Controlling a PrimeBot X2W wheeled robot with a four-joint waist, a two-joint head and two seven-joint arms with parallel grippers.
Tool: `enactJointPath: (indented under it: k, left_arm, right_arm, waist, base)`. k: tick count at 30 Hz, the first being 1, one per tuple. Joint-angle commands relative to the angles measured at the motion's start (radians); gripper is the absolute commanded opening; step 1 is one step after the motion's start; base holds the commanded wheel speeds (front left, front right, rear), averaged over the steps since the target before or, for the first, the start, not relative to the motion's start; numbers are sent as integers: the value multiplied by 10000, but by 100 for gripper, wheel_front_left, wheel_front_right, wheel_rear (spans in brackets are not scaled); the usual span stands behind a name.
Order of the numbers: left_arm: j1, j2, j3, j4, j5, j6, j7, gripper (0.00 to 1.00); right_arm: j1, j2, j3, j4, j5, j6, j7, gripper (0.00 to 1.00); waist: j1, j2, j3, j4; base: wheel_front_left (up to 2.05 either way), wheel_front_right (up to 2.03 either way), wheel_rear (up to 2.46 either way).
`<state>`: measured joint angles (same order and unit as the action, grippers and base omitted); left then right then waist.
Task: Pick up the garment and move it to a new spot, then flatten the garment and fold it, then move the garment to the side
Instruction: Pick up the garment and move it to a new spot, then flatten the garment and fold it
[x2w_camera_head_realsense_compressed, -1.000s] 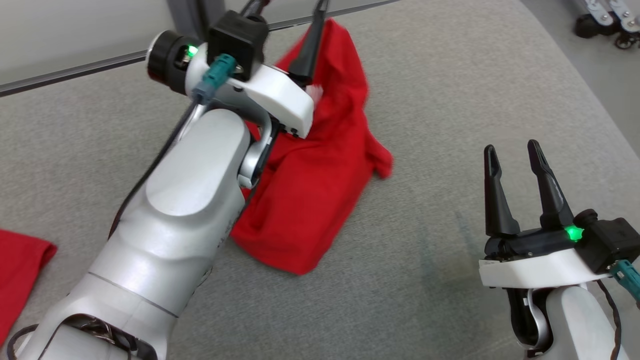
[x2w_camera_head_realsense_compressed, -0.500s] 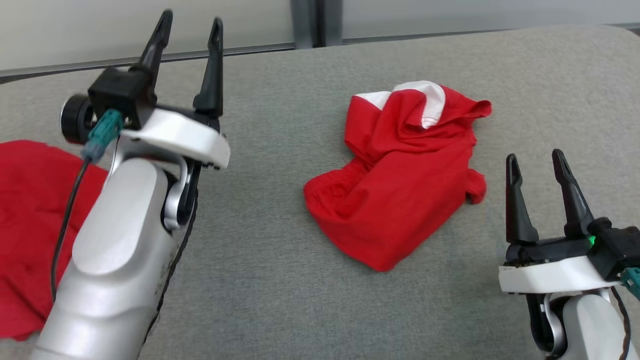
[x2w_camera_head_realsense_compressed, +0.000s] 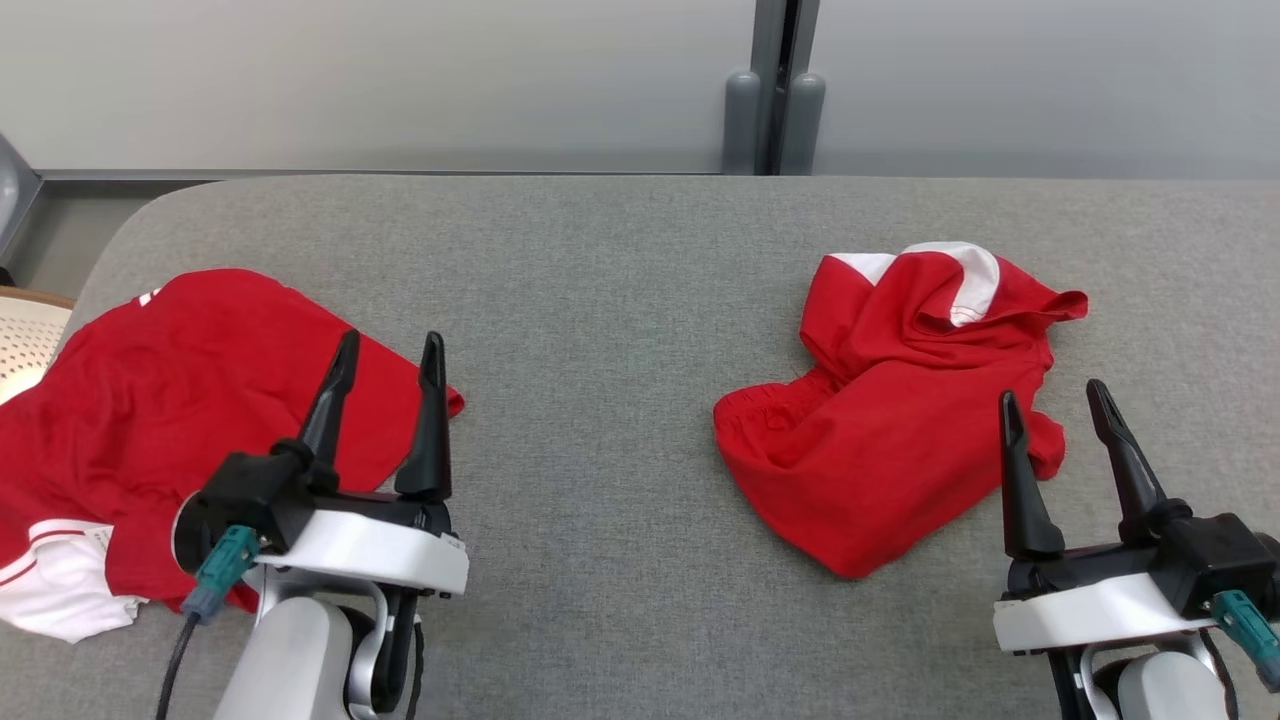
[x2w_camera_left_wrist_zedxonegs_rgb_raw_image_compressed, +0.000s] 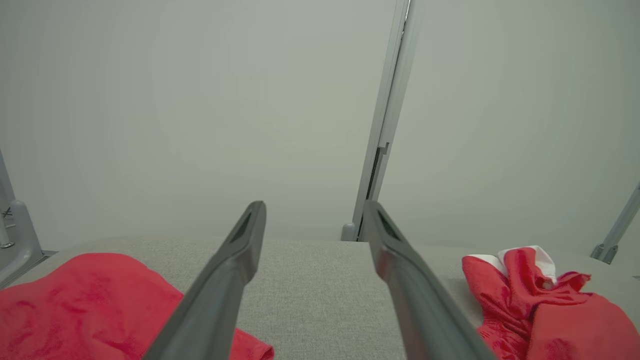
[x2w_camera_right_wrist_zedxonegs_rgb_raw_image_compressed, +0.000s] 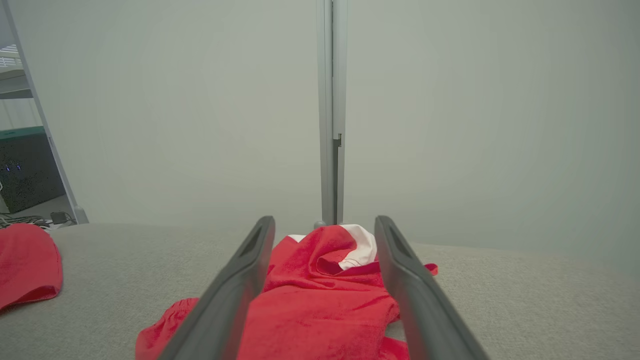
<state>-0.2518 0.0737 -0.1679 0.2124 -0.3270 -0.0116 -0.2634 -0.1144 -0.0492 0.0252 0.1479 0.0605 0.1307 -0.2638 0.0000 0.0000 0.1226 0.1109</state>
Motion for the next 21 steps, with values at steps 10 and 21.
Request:
enactJointPath:
  k: [10,21]
  left_arm:
    - [47,-217,-352,-27,90,-184,-19,100]
    - [-8,-212,-937,225,-653,337,-20,100]
  right_arm:
    - [-584,-563,1616,672,195,0,25,100]
    - [-3345,-1945,5284,2935,1921,-1,2866,100]
  waist:
    - [0,0,126,484]
    - [0,0,498,1019]
  base:
    - [0,0,0]
    - [0,0,0]
